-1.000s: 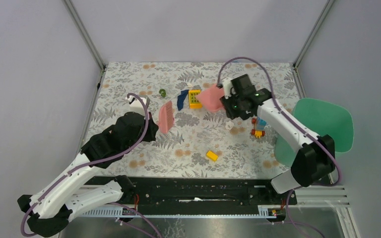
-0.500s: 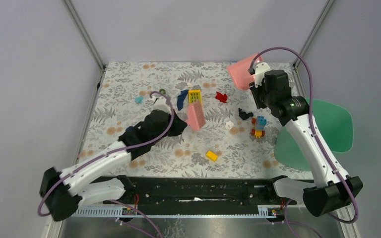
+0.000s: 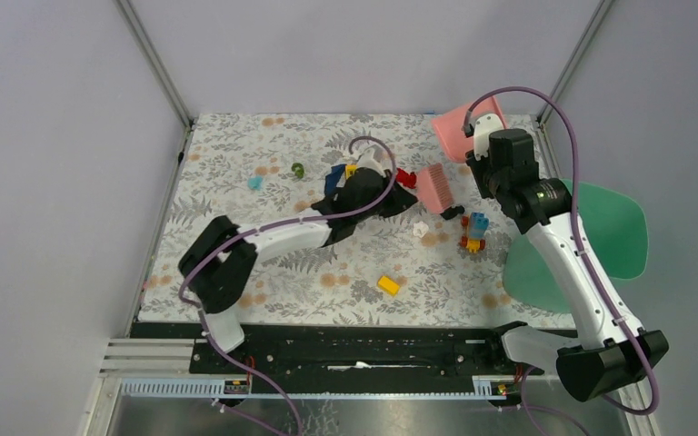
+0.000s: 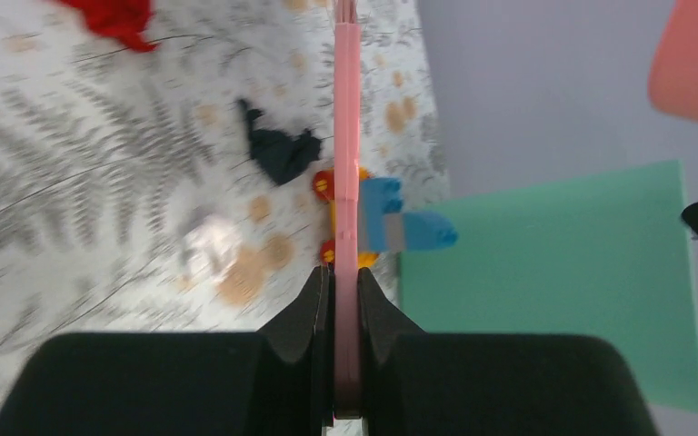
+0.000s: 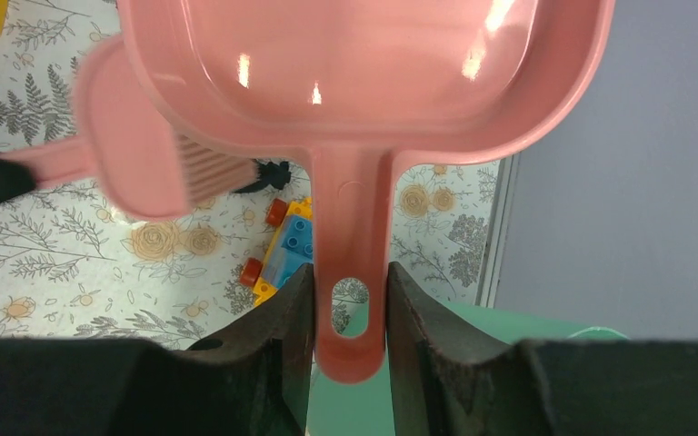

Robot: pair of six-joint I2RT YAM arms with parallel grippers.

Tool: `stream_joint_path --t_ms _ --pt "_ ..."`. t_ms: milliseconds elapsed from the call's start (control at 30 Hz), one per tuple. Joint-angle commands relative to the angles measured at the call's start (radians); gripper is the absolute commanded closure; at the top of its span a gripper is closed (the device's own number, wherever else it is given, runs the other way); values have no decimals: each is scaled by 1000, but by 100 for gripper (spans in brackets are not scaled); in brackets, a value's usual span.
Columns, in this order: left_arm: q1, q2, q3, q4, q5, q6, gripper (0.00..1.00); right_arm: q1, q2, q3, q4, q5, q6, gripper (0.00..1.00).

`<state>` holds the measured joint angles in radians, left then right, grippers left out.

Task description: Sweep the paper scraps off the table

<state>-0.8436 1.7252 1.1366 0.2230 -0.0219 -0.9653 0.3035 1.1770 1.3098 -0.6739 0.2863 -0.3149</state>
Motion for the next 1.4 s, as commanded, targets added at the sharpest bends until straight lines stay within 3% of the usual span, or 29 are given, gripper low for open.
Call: stream_joint_path --t_ms 0,267,867,1233,1367 --pt "-34 140 175 138 41 -40 100 -7 -31 30 22 13 29 100" --pt "-81 322 332 103 -46 -18 100 -7 -76 -43 45 9 3 100" --pt "-90 254 263 -6 -168 65 100 -7 -49 -81 57 -70 -17 100" --pt "-85 -29 99 -211 -205 114 100 -7 -18 -22 -54 -64 -101 100" --pt "-81 -153 29 -355 -196 166 100 -7 -16 8 -73 -70 -142 100"
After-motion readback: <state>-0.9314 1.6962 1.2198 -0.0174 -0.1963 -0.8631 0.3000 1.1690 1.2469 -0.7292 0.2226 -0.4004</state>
